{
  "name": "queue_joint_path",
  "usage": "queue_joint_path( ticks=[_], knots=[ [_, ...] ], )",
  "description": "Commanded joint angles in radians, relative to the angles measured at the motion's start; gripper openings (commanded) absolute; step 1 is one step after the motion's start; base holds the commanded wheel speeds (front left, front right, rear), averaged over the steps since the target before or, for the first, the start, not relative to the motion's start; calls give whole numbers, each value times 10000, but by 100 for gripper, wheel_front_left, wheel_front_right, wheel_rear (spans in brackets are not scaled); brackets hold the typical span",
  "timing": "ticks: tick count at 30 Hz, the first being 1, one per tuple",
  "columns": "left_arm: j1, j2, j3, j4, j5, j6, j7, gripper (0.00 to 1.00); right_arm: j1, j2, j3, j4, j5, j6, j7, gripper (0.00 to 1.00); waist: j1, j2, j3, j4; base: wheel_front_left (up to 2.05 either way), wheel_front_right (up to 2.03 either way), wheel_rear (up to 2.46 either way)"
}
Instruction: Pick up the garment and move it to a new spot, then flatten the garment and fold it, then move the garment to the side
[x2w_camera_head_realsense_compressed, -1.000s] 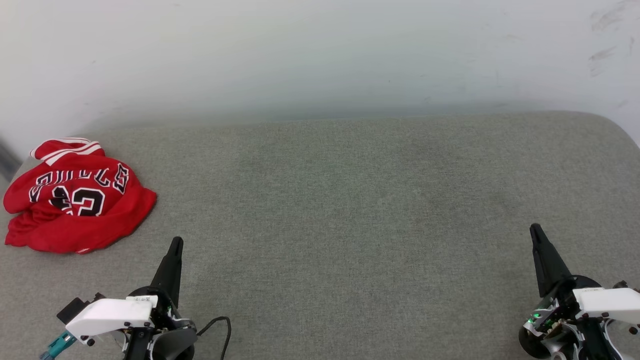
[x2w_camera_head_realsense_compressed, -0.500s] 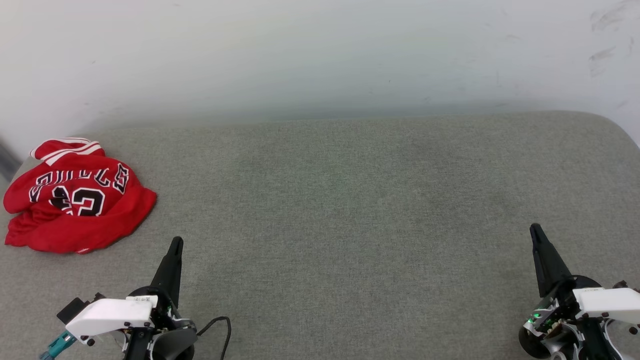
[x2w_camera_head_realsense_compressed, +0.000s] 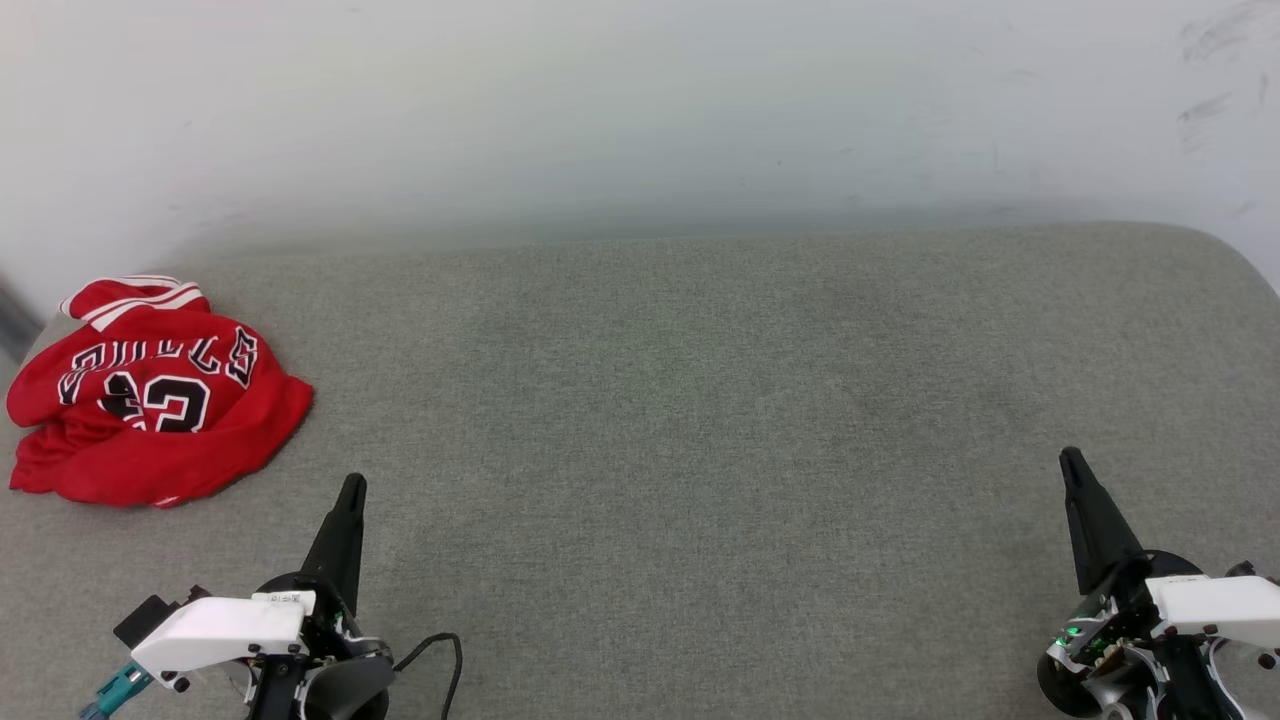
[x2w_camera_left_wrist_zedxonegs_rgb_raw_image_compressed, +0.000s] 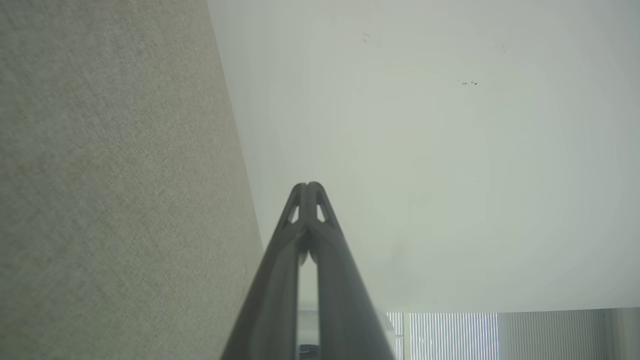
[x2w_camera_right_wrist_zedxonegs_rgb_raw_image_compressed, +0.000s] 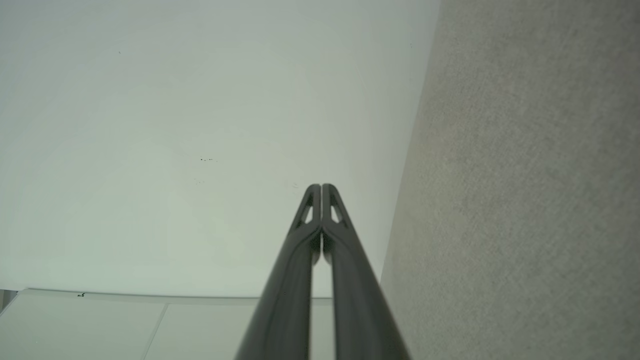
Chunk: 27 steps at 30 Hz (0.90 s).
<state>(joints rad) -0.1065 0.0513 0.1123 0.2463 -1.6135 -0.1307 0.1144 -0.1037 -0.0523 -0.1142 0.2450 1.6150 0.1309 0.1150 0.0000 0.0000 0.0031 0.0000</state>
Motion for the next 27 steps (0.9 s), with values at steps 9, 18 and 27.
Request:
queue_joint_path(
  ticks=[9,18,27],
  knots=[
    [103,-19,-31,159,5,0,-26,100,116,6,14,149,0,-2,-11,100,0,0,1,0,0,0,0],
    [460,-35,-147,119,263,0,-401,100,411,13,263,165,-222,-2,-378,100,0,0,15,-1,0,0,0],
    [644,-30,23,-93,833,0,-825,100,483,13,334,72,-1083,-2,-806,100,0,0,41,-8,0,0,0]
  ],
)
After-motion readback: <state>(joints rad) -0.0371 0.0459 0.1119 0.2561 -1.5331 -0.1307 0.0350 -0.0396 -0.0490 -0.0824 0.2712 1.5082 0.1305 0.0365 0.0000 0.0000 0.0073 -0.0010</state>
